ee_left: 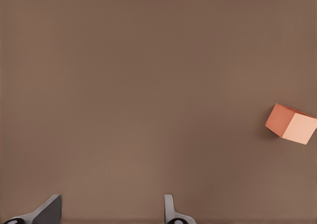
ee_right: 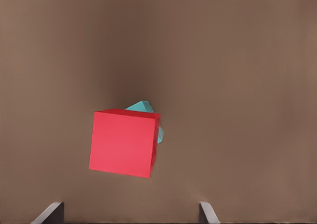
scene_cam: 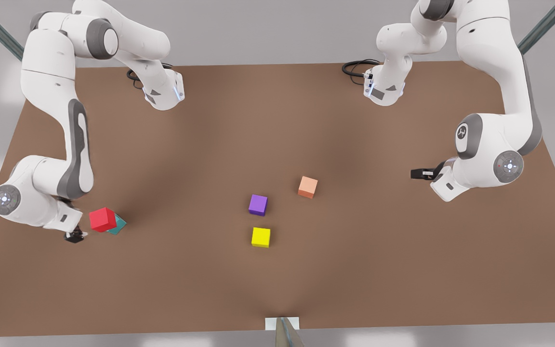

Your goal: Pick up red wooden cube and pass to hand red wooden cube and place in blue wooden cube

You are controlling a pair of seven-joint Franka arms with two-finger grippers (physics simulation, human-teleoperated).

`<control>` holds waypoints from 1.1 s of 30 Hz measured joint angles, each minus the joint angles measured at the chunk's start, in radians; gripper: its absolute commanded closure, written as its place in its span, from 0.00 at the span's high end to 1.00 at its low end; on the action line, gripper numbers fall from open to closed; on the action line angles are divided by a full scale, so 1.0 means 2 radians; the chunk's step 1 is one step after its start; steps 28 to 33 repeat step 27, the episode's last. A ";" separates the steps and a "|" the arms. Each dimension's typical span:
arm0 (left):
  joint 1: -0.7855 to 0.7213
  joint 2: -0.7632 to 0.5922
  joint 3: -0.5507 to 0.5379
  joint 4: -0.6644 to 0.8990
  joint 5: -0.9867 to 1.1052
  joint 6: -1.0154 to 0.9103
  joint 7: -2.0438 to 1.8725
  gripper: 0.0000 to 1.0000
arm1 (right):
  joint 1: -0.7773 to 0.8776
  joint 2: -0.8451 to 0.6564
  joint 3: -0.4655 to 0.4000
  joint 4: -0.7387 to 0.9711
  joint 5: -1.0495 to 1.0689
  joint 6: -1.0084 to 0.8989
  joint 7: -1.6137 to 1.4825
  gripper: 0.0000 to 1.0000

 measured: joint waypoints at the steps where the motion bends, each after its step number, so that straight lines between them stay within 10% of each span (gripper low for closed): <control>1: 0.000 0.000 0.000 0.000 0.000 0.000 0.000 1.00 | 0.004 -0.002 0.001 0.020 0.008 -0.029 0.037 1.00; 17: -0.001 -0.005 -0.001 0.002 0.002 -0.005 0.000 1.00 | 0.099 -0.147 0.000 0.040 -0.007 -0.245 0.643 1.00; 33: -0.005 -0.012 -0.003 0.027 0.006 -0.045 0.000 1.00 | 0.097 -0.147 0.000 0.038 -0.008 -0.255 0.828 1.00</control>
